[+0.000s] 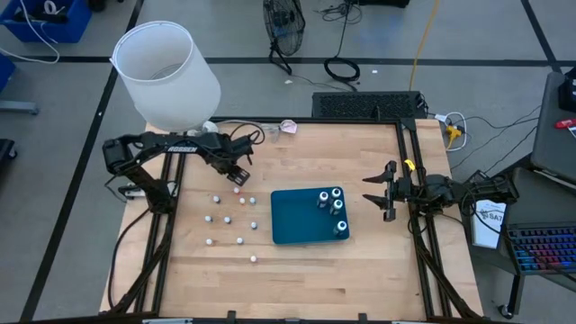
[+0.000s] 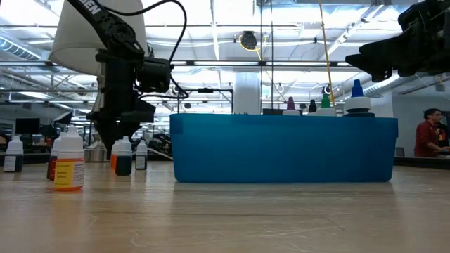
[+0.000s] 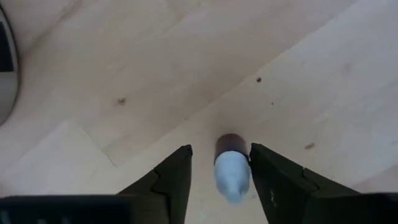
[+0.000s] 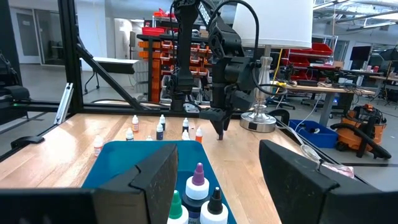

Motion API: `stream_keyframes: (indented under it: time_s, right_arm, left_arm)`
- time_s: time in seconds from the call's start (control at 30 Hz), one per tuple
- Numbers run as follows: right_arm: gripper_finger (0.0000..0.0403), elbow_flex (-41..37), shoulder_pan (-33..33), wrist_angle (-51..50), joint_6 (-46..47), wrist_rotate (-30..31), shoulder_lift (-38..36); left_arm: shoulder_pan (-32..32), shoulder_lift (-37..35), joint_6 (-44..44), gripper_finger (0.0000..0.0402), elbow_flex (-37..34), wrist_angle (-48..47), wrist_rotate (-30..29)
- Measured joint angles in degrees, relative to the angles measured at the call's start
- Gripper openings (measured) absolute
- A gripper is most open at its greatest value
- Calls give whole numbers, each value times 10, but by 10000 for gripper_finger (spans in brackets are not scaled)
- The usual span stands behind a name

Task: Pick & Place food coloring
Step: Put the small blue food coloring bottle into the blue bin

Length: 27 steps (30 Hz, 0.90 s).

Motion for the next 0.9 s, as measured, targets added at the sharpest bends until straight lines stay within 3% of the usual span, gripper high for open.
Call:
stream_keyframes:
  time_s: [0.5,0.7,0.9]
  right_arm:
    - [212,0,0,0,0,0,0]
    - [212,0,0,0,0,0,0]
    - [212,0,0,0,0,0,0]
  left_arm:
    - [-1,0,20,70,1,-1,23]
    - [-13,-37,37,68,22,-8,22]
    - [-84,-98,45,68,91,-10,33]
